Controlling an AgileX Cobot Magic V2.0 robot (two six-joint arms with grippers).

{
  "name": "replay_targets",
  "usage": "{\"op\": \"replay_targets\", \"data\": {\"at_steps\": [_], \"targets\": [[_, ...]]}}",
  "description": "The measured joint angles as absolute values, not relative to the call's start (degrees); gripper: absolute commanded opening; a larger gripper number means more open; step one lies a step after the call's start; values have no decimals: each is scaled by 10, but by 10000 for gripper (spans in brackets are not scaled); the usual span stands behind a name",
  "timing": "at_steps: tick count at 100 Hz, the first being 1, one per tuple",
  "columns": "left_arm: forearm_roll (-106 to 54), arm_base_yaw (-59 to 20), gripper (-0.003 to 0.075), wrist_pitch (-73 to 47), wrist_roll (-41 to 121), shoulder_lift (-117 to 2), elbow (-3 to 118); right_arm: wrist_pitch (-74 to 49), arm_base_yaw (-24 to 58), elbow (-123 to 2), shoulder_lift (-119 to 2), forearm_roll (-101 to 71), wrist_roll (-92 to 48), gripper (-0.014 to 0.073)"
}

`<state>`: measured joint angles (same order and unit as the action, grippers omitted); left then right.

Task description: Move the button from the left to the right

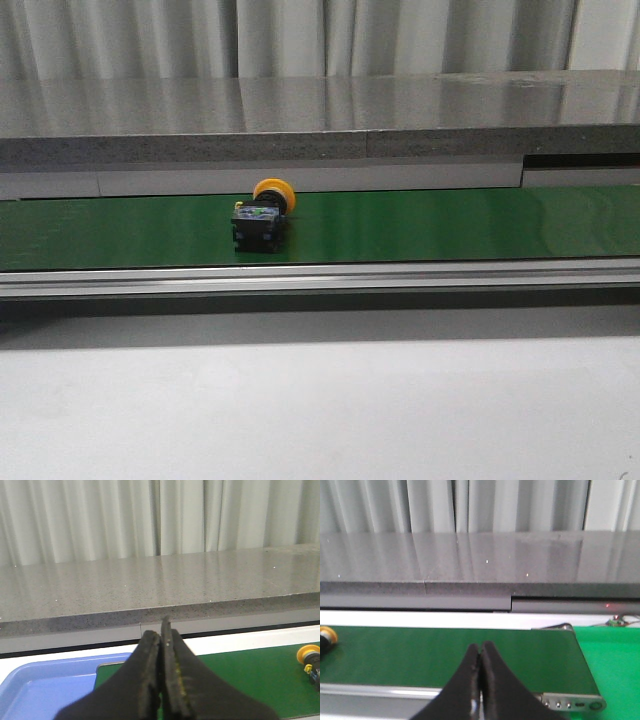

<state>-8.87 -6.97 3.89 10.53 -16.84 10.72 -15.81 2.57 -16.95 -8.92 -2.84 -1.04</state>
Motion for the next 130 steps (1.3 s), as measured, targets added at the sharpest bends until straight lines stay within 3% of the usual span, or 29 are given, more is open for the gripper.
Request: {"op": "replay_targets", "data": {"at_steps": [29,56,68,82,92,130], "targets": [[-89,-70,-21,39,105,-168,107,-371,26,-330,-269,-29,-10,-68],[-89,-70,-20,39,105,-168,107,-402,26,-377,-369,-38,-10,-54],[-89,-70,-20,39,105,-168,107,-402,26,-377,-390,-39,-10,97],[-89,-70,-20,39,105,-168,107,-402,26,-377,-407,-39,-10,421],[-89,-70,-20,39,105,-168,107,-391,26,-377,-414,-50,-10,561],[-89,-70,-20,39,105,-168,107,-343,38,-421,-526,-111,-18,582]]}}
